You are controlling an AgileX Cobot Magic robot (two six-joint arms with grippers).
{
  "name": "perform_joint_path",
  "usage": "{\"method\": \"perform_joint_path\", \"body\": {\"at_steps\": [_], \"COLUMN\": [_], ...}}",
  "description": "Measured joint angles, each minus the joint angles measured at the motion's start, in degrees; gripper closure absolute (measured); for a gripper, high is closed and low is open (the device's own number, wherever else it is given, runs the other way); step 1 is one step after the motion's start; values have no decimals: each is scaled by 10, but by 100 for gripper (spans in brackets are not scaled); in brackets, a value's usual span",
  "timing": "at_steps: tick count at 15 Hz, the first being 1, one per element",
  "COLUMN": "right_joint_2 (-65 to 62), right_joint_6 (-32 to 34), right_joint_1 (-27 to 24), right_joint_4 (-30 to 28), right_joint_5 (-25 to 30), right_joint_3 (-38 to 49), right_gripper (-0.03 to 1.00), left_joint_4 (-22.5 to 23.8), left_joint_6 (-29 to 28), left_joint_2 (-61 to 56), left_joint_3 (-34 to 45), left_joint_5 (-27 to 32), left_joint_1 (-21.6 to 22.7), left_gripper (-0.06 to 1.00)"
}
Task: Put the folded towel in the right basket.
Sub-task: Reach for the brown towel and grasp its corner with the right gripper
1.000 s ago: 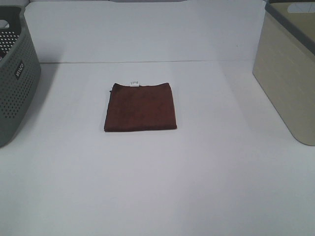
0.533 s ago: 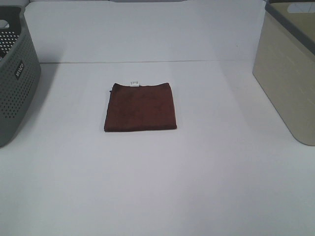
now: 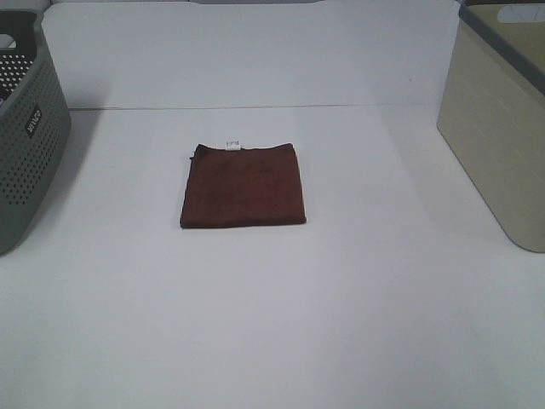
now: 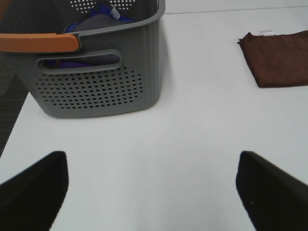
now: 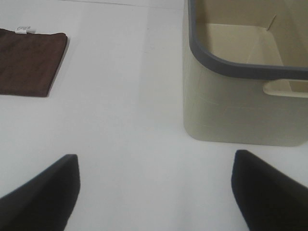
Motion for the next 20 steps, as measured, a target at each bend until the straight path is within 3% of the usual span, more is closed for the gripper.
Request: {"method": "perform_joint_path", "body": {"at_steps": [5,8,14,17,20], "right_joint_2": [260,437,684,763,855], "right_joint_6": [-36,-78,-135,-135,-135], "right_joint_1": [0,0,0,11,73], "right_joint_4": [60,160,304,324,328], "right_joint_5": [-4,7,105,117,117], "right_joint_3": [-147,-258,-414,-463,-533], "right_gripper": [16,18,20,20,20], "left_joint_4": [0,0,0,0,0], "left_joint_6": [0,0,0,0,0], "left_joint_2": [0,0,0,0,0], "left_joint_3": [0,0,0,0,0], "left_joint_5": [0,0,0,0,0], "left_joint_1": [0,0,0,0,0], "left_gripper": [6,6,6,6,6]}}
